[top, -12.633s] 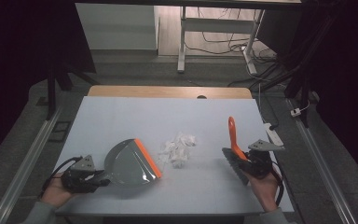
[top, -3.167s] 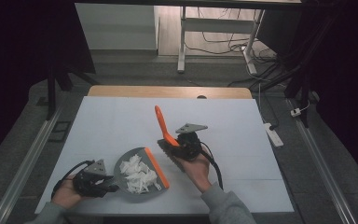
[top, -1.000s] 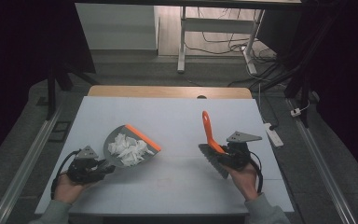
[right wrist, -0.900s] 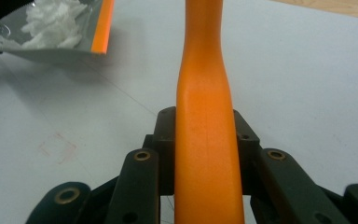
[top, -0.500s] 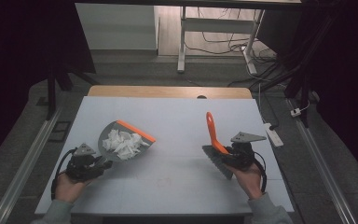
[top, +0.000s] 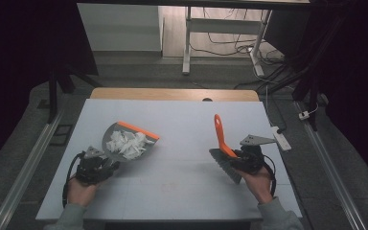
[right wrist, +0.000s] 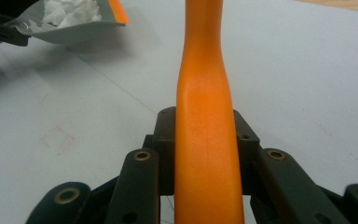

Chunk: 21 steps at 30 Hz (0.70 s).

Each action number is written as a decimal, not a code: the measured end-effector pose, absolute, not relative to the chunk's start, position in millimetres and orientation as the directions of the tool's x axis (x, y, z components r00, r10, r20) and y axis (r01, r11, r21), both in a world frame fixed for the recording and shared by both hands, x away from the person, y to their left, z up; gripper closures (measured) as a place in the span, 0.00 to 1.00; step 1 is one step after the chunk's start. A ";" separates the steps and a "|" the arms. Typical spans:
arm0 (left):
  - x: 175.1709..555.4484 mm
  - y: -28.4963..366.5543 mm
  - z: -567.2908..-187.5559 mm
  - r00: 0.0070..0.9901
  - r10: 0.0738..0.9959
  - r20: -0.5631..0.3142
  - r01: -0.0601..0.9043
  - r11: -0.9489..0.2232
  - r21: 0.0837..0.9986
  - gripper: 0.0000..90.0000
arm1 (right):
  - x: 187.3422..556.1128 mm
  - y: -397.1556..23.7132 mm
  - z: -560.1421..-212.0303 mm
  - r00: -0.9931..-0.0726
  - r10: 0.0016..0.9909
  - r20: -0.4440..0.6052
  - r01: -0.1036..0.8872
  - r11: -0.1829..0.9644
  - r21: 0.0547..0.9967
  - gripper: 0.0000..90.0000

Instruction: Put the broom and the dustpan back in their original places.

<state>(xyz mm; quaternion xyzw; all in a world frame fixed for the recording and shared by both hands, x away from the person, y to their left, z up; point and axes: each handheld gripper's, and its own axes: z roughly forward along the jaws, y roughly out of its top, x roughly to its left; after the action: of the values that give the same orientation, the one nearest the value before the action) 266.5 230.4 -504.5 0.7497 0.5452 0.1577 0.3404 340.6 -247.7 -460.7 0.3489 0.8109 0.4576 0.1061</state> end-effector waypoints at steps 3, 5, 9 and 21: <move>268.0 224.4 -506.6 0.335 0.932 -0.135 0.715 -0.159 0.681 0.69 | 339.5 -249.6 -458.4 -0.732 0.663 0.155 0.472 0.330 0.818 0.78; 270.0 219.5 -508.3 0.323 0.938 -0.125 0.719 -0.157 0.677 0.69 | 339.3 -250.5 -457.9 -0.734 0.661 0.153 0.468 0.329 0.820 0.78; 275.3 213.3 -512.8 0.286 0.951 -0.118 0.728 -0.135 0.672 0.69 | 339.0 -251.2 -457.6 -0.733 0.662 0.158 0.471 0.326 0.820 0.78; 280.5 210.7 -520.4 0.193 0.974 -0.117 0.737 -0.065 0.673 0.69 | 342.4 -254.4 -456.0 -0.761 0.615 0.205 0.503 0.360 0.786 0.78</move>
<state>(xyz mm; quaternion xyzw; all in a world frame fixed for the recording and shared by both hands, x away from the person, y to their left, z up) 280.5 210.7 -520.4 0.7049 0.6069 0.1883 0.3153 342.4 -254.4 -456.0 0.3399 0.8223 0.4521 0.0622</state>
